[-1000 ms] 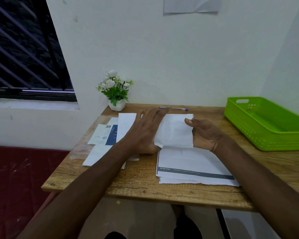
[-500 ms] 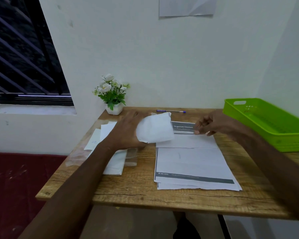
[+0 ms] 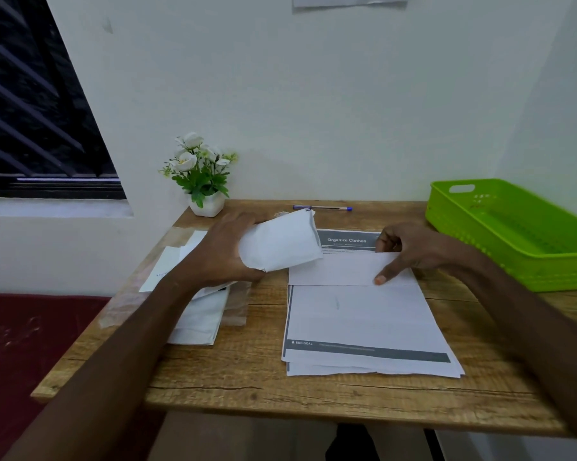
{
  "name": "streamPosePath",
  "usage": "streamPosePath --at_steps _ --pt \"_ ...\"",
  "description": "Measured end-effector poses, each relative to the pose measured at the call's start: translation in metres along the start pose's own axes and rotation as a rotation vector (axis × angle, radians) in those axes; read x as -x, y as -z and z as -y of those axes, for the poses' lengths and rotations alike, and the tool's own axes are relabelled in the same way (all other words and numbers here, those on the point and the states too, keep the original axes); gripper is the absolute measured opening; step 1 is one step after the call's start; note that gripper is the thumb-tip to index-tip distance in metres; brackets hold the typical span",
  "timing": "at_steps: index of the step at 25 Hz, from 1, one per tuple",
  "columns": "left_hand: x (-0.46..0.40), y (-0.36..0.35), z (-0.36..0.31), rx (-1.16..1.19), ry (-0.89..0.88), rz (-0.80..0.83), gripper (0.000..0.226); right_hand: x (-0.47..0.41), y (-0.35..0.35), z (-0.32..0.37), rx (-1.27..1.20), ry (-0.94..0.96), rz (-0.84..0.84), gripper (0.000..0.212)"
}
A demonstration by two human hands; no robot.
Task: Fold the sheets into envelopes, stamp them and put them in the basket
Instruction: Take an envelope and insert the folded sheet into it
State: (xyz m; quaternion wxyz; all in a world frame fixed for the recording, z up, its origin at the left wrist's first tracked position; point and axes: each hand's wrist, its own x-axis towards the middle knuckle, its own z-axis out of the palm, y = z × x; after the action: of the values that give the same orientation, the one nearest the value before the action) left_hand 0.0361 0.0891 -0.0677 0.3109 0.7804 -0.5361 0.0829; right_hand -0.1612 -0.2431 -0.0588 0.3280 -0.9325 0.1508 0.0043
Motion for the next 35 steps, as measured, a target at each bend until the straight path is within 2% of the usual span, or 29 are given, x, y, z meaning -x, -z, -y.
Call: streamPosePath --at_steps 3,7,11,14,17,25,31,35 --pt "0.000 -0.001 0.000 -0.014 0.012 0.004 0.097 0.001 -0.004 0.001 -0.063 0.017 -0.027 0.058" --pt "0.003 -0.001 0.002 -0.024 0.007 -0.024 0.094 0.002 -0.003 -0.001 -0.373 0.044 -0.092 0.033" --pt "0.002 -0.004 0.006 -0.072 0.024 -0.035 0.096 0.007 0.015 -0.005 -0.597 0.046 -0.310 0.020" --pt "0.002 -0.004 0.008 -0.092 0.068 -0.071 0.097 0.010 0.024 -0.010 -0.715 0.044 -0.476 0.023" --pt "0.002 -0.002 0.009 -0.159 0.100 -0.103 0.097 0.011 0.028 -0.012 -0.813 0.008 -0.541 0.034" --pt "0.003 -0.001 0.006 -0.178 0.126 -0.088 0.097 0.011 0.021 -0.008 -0.901 0.060 -0.525 0.044" --pt "0.003 -0.002 0.002 -0.183 0.137 -0.055 0.099 0.007 0.003 0.000 -0.839 0.098 -0.544 0.040" --pt "0.005 -0.005 -0.001 -0.178 0.096 -0.013 0.099 0.006 -0.004 0.004 -0.796 0.122 -0.454 0.031"
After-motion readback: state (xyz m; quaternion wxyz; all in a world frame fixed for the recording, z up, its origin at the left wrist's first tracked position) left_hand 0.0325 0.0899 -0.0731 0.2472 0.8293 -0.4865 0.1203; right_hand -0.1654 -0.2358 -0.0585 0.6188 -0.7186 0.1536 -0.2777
